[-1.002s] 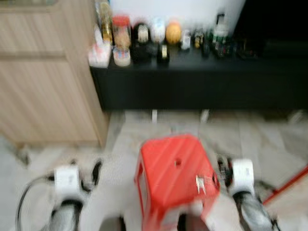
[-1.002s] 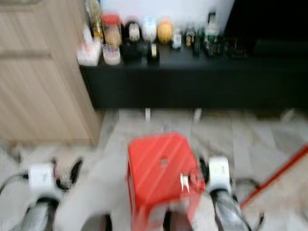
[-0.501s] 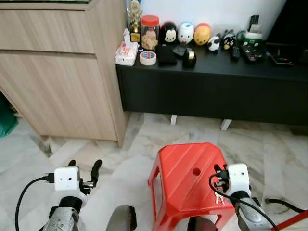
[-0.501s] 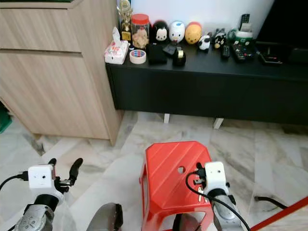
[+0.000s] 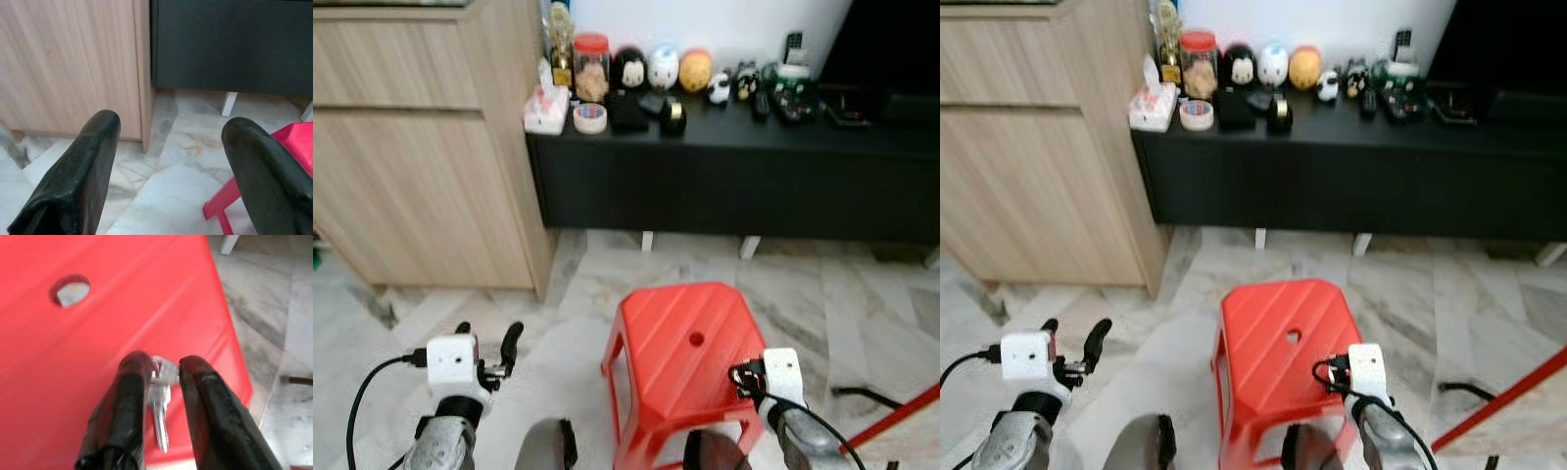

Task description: Hang keys on a hook

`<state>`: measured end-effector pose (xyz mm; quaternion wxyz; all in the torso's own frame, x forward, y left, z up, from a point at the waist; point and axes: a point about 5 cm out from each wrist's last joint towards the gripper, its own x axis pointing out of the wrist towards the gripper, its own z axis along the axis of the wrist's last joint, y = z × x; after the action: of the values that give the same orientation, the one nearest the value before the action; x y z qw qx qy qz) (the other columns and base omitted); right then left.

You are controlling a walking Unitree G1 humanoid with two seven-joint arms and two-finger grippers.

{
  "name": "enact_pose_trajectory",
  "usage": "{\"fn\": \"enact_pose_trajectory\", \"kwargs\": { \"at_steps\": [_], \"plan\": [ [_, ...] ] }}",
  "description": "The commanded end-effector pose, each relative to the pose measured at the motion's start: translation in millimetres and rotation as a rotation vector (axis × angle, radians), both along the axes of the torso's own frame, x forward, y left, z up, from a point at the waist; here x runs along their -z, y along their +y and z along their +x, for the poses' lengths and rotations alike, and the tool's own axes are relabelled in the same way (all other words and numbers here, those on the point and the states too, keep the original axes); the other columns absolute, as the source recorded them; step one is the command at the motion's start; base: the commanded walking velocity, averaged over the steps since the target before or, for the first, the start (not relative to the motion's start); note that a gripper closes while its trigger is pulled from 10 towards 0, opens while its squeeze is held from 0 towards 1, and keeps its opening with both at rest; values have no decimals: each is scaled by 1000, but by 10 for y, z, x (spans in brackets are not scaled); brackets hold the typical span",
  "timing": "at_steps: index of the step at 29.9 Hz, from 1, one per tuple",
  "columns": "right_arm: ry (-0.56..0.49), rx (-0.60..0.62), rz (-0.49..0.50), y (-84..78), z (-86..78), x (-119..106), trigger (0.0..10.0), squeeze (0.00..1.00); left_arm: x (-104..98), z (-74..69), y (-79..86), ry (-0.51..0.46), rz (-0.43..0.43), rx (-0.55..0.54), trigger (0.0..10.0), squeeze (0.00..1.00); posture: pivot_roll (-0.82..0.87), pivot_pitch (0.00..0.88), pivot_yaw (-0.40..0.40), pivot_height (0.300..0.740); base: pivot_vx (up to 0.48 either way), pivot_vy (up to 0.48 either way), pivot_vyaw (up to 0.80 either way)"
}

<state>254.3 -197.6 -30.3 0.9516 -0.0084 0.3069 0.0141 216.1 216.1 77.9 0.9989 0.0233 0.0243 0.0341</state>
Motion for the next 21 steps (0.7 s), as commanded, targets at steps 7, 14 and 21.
{"fn": "enact_pose_trajectory", "kwargs": {
  "at_steps": [7,14,21],
  "plan": [
    [-19,12,56,10,17,3,10000,1000,-16,-13,-15,10,26,24,10000,0,100,117,-41,608,0,0,0],
    [17,10,48,9,-8,36,10000,0,-21,-43,18,14,33,19,10000,0,110,118,-40,608,0,0,0],
    [28,51,63,6,-16,56,10000,0,-12,-78,24,25,44,23,10000,0,110,124,-35,608,0,0,0]
  ]
}}
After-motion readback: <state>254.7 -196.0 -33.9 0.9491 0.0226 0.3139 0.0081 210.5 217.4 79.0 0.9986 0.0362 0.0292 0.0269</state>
